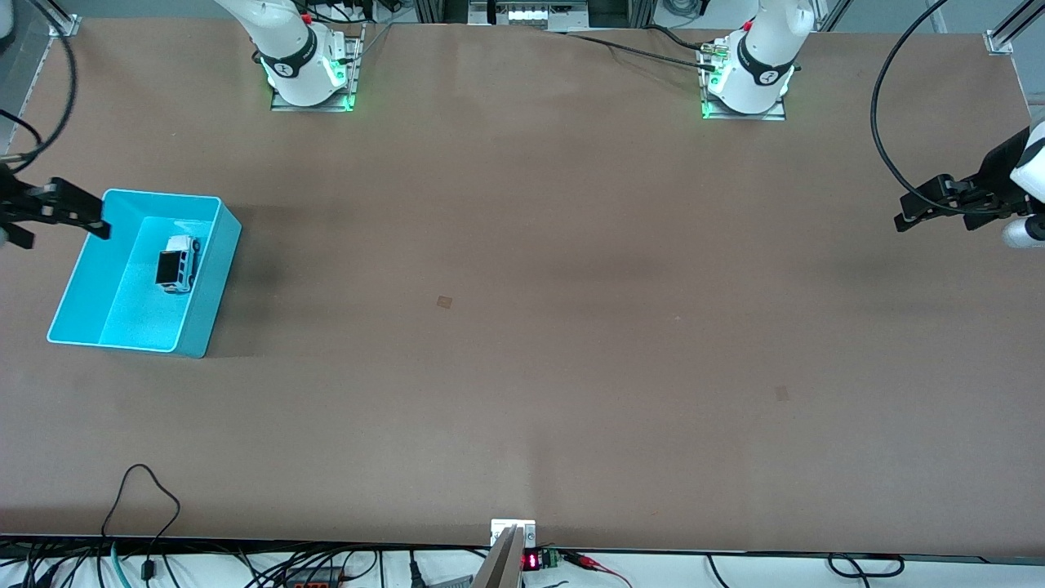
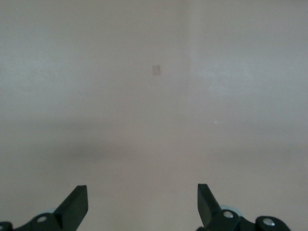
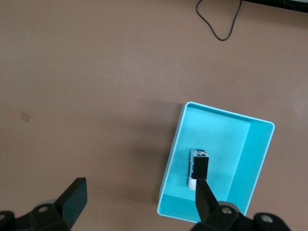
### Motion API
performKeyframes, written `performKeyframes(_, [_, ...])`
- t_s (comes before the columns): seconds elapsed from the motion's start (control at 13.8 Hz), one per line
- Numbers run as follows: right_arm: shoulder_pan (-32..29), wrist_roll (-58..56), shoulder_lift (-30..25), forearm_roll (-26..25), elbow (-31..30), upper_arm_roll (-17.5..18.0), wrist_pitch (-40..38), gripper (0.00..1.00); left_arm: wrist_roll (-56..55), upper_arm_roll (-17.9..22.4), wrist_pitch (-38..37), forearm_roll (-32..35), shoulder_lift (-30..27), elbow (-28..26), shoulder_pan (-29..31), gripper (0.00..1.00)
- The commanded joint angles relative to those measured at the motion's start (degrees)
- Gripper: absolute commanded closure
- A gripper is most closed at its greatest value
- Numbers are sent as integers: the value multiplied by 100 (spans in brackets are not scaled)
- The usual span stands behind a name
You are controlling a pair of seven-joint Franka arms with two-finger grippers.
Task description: Wind and store white jeep toy
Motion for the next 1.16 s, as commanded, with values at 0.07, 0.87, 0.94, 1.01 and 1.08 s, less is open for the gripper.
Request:
performKeyframes(0.07, [285, 164, -144, -2, -94, -197, -205, 0, 107, -19, -57, 53, -91, -36, 41, 0])
performKeyframes(0.87, [250, 164, -382, 77, -174, -188, -478, 0, 107, -10, -40, 53, -91, -62, 42, 0])
performKeyframes(0.94, [259, 164, -382, 77, -174, -188, -478, 0, 107, -10, -40, 53, -91, -62, 42, 0])
performKeyframes(1.01, [259, 164, -382, 77, -174, -188, -478, 0, 107, -10, -40, 53, -91, -62, 42, 0])
performKeyframes(1.08, [250, 164, -382, 77, -174, -188, -478, 0, 107, -10, -40, 53, -91, -62, 42, 0])
